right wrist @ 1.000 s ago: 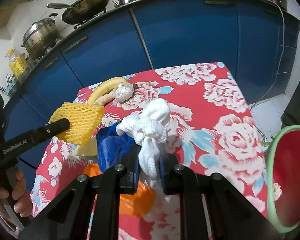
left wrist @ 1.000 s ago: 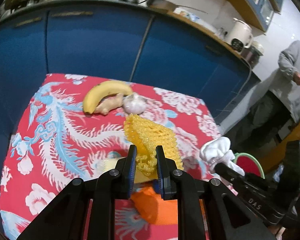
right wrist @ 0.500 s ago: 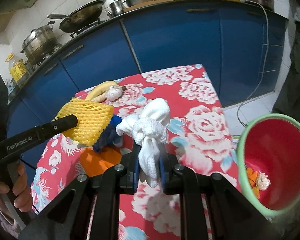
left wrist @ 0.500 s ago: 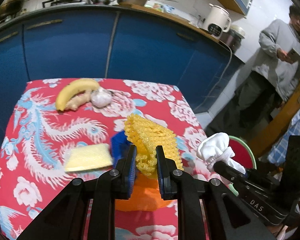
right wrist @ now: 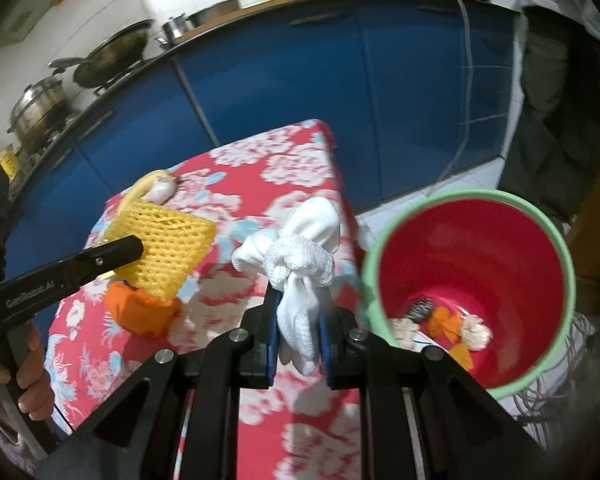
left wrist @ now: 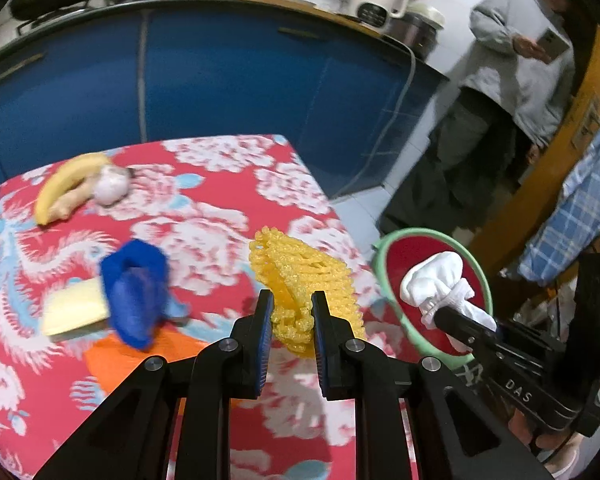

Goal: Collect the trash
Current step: 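Carry the foam mesh and white cloth over the red bucket, then open both tools to drop the foam mesh and white cloth into the bucket, then move both open tools back from the bucket to the table, then grasp the yellow sponge with the left tool while the right tool grasps the blue cloth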

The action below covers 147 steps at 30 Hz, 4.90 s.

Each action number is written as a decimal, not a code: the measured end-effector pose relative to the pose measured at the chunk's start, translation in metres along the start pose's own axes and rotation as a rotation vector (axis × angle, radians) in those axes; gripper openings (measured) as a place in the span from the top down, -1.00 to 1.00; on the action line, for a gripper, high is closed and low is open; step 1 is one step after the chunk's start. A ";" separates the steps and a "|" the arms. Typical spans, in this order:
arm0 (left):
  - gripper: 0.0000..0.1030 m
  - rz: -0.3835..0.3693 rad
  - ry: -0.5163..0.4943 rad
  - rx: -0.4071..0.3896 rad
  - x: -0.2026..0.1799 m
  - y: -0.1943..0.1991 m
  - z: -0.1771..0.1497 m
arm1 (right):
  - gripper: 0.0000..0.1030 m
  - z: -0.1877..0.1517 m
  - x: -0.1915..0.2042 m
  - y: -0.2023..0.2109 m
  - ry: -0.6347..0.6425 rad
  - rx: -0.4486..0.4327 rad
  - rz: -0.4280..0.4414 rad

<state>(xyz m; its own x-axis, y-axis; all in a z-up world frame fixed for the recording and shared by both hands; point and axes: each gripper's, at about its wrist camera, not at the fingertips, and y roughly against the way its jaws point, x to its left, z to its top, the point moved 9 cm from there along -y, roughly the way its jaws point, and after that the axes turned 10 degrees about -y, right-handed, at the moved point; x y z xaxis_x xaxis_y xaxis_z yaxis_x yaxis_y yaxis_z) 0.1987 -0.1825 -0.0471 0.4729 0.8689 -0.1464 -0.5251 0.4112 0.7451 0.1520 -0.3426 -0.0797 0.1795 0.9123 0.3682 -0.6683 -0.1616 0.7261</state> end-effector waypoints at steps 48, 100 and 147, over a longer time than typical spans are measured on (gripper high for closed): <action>0.11 -0.084 -0.176 0.141 -0.117 -0.091 -0.003 | 0.16 -0.001 -0.124 0.009 -0.165 0.044 -0.164; -0.10 0.348 0.399 0.008 0.223 0.046 -0.087 | -0.21 -0.033 0.235 -0.102 0.245 0.158 0.186; -0.45 0.231 0.376 0.055 0.198 -0.027 -0.065 | 0.72 -0.001 0.159 -0.086 0.070 0.061 0.199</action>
<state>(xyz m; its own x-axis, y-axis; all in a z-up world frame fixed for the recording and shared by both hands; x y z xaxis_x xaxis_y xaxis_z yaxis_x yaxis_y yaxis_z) 0.2603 -0.0034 -0.1383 0.0525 0.9802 -0.1910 -0.5431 0.1885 0.8182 0.2370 -0.1836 -0.0845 -0.0037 0.8835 0.4685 -0.6404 -0.3619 0.6774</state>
